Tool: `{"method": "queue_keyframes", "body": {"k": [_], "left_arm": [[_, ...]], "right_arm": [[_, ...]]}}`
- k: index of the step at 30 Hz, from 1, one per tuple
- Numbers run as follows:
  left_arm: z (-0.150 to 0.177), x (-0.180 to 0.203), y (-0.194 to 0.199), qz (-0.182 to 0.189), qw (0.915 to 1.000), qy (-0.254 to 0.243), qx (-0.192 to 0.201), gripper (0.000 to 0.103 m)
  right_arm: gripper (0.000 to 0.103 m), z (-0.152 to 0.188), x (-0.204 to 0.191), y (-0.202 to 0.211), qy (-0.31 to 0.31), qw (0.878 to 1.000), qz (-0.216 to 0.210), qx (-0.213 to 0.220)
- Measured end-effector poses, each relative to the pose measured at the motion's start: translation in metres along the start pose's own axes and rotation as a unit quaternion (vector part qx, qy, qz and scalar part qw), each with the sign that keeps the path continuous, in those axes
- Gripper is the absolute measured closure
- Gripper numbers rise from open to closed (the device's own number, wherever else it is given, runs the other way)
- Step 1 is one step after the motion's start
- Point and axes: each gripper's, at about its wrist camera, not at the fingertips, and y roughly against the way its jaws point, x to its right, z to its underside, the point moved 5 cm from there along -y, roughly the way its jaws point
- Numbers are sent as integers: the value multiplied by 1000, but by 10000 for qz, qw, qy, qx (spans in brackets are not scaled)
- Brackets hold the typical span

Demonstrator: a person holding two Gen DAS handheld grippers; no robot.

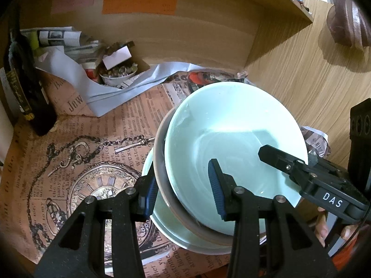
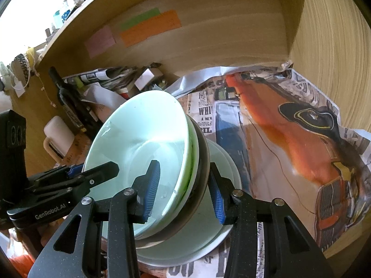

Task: Organize plates and bowls
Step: 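Set the mint green bowl into the white bowl and open both tools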

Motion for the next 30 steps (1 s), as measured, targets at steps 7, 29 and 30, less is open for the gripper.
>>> {"method": "queue_keyframes", "body": {"k": [7,29,30], "left_arm": [[3,-1,-13,62,9998,41,-196,61],[0,-9,-16,36,10000,7,-12,61],[0,-10,-15,32,10000,22,-7,61]], "right_arm": [[65,1,6,-8,-58,10000,8,-73],[59,-1,5,-13,92,9999,-66,-17],[57,-2,4,-10,148,9999,-7,56]]}}
